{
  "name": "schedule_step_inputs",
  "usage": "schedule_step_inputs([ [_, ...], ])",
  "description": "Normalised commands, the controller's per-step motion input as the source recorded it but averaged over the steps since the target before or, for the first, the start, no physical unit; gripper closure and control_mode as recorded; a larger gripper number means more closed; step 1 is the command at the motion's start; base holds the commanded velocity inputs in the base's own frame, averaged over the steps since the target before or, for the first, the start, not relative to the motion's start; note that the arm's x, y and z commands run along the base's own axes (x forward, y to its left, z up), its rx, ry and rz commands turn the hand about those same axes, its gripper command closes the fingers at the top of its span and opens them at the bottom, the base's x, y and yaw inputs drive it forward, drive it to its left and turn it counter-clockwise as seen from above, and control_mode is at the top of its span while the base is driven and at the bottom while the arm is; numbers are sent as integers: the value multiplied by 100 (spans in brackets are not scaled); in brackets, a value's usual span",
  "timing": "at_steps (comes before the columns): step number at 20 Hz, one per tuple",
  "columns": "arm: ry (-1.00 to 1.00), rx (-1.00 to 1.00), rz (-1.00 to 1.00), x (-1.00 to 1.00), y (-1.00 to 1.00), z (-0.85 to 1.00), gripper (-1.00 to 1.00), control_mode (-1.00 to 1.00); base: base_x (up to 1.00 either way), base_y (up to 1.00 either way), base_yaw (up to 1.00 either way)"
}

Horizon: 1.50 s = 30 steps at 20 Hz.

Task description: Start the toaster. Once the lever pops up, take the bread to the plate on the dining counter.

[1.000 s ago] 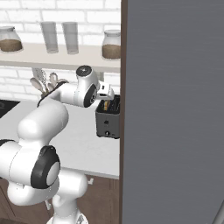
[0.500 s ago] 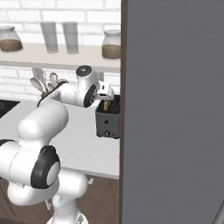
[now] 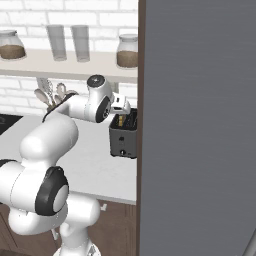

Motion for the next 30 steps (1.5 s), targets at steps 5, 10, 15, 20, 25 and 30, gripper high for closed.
schedule_step_inputs([
  [5, 0, 0, 0, 0, 0, 0, -100, -100, 0, 0, 0],
  [10, 0, 0, 0, 0, 0, 0, -100, -100, 0, 0, 0],
  [15, 0, 0, 0, 0, 0, 0, -100, -100, 0, 0, 0],
  [20, 0, 0, 0, 0, 0, 0, -100, -100, 0, 0, 0],
  [25, 0, 0, 0, 0, 0, 0, -100, -100, 0, 0, 0],
  [30, 0, 0, 0, 0, 0, 0, -100, -100, 0, 0, 0],
])
